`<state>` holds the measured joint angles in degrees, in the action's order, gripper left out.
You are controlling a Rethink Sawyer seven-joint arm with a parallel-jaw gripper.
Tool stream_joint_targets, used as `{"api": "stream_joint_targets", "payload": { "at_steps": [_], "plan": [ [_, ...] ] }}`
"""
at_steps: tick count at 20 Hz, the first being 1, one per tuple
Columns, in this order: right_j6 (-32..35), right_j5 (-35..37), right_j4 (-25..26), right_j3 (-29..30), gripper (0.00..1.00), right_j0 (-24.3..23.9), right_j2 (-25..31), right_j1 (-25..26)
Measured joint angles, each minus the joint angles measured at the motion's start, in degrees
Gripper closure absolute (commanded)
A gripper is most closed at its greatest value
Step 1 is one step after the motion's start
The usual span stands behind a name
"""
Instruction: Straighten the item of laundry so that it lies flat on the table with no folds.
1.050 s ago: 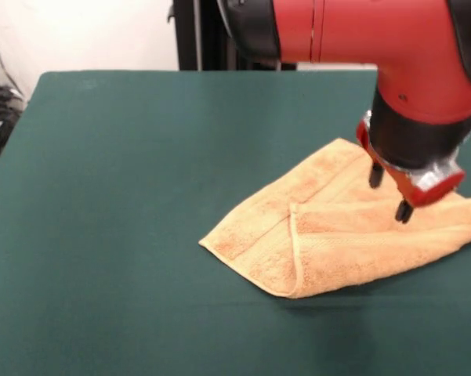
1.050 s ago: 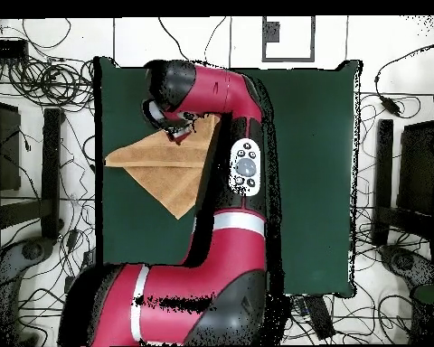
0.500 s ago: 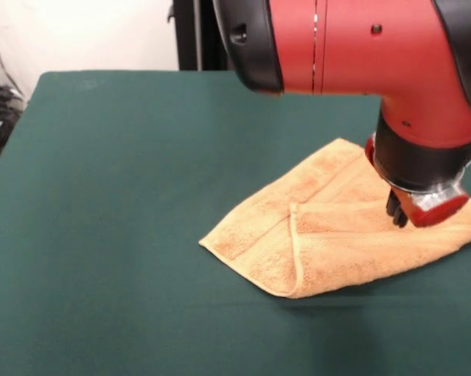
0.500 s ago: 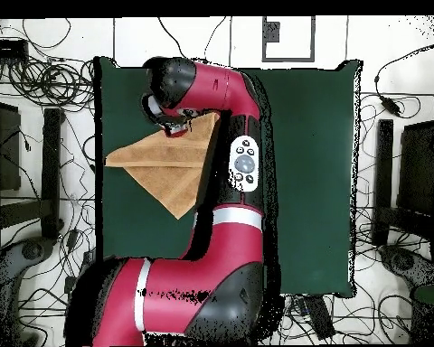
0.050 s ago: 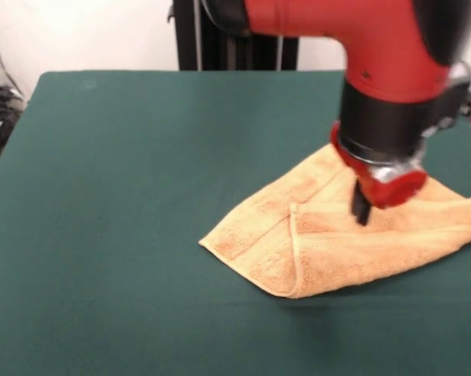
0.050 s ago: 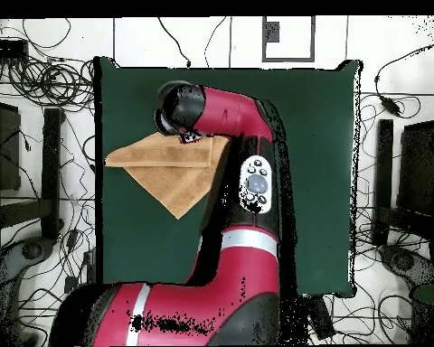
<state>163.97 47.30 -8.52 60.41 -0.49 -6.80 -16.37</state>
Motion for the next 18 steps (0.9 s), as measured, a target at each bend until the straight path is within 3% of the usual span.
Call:
{"api": "stream_joint_targets", "payload": {
  "at_steps": [4, 8, 12, 18],
  "plan": [
    [0.0, -13.2, 5.0, 8.3, 1.00, -3.3, 1.1, -3.7],
    [0.0, -22.0, 10.7, 14.1, 1.00, -7.0, 2.0, -5.6],
    [0.0, -26.4, 16.3, 18.1, 1.00, -10.0, 2.8, -6.2],
    [0.0, -26.7, 21.6, 21.8, 1.00, -11.1, 4.1, -6.6]
  ]
}}
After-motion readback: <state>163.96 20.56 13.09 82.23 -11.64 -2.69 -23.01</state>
